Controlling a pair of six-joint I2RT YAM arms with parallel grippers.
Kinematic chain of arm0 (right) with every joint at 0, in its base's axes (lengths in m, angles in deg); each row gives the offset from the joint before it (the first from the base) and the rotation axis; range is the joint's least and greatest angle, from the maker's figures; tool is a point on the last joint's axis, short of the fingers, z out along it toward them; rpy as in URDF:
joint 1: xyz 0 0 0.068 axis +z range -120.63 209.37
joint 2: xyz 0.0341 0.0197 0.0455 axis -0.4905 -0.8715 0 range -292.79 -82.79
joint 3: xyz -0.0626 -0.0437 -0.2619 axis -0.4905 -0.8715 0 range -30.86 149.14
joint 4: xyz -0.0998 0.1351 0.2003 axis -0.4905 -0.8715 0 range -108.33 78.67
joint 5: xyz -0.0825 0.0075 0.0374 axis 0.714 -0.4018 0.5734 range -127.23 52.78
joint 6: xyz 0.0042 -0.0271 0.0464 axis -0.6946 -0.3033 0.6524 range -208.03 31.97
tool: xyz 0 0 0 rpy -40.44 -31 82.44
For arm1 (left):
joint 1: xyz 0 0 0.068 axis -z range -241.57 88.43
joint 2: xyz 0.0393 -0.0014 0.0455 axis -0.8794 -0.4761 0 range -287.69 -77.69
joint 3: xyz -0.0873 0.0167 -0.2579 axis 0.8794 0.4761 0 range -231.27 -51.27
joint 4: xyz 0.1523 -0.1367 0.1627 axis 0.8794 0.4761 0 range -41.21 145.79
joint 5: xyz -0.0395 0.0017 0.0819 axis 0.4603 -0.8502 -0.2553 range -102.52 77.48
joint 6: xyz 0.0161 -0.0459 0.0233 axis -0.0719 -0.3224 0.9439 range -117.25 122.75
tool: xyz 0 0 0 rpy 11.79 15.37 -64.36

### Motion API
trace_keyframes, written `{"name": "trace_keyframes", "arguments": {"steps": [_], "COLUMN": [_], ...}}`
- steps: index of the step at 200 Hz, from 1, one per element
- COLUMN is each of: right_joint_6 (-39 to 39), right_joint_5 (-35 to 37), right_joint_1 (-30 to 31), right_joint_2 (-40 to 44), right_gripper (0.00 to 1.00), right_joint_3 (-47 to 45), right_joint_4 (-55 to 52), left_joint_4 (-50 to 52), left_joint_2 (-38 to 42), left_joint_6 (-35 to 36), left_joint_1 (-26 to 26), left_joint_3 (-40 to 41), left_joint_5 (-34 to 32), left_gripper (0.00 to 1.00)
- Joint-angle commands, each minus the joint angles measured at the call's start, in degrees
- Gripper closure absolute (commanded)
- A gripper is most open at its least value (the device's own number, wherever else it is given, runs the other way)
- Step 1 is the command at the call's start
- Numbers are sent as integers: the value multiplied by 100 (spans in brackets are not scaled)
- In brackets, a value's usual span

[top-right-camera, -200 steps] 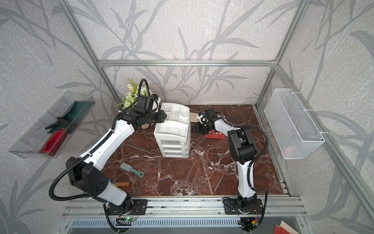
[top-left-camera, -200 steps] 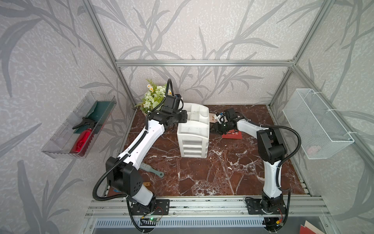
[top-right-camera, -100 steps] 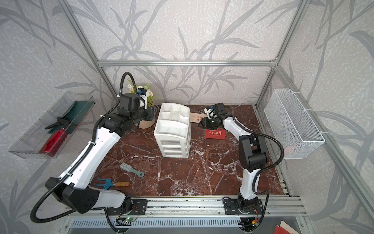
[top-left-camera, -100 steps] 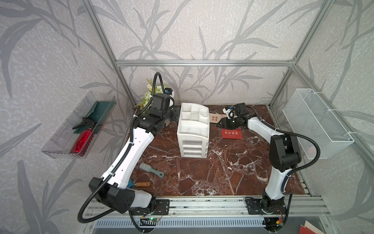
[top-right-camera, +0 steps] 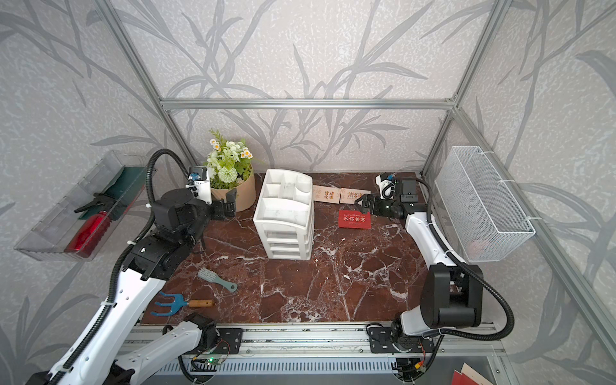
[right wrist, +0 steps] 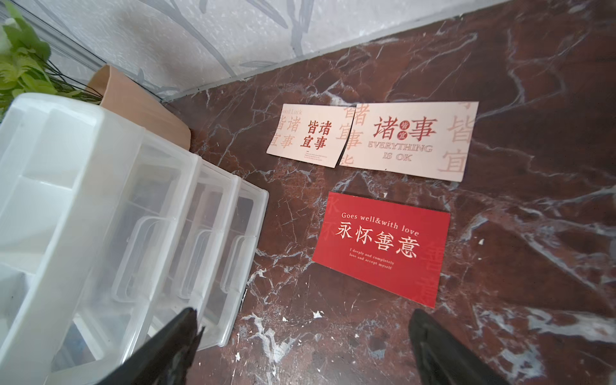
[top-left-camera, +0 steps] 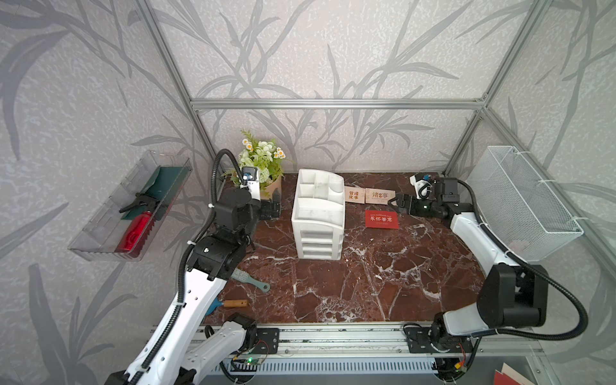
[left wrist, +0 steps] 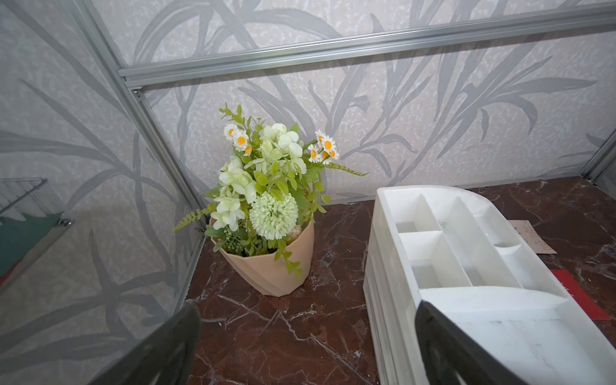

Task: Take the postcards out of the drawer
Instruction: Close the drawer in the storage box, then reset both arms

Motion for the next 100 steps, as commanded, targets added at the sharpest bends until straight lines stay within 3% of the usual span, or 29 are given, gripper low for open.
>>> {"name": "trace_keyframes", "arguments": {"steps": [1,47,72,100], "right_joint_6": [-177,-90,-133,-458], "right_joint_5": [322,2330,3509,3705], "right_joint_1": [-32,-58,-74,-216], "right_joint_2": [353,946,1200,1149], "right_gripper": [1,1,1,1], "right_joint_3": [-95,-679,-1445,-1937], "right_joint_4": [260,686,1459,2024], "left_joint_4": [-86,-752,-1375,-2411], "left_joint_2": [-68,-271,-228,-397], "left_joint_6": [88,-328,-421,-390], "left_joint_1": [-26,-353,-774,-1239], "left_joint_3": [137,1006,1865,2743], "left_joint_5": [-485,-1256,-913,-656], "left_gripper": [1,1,1,1]}}
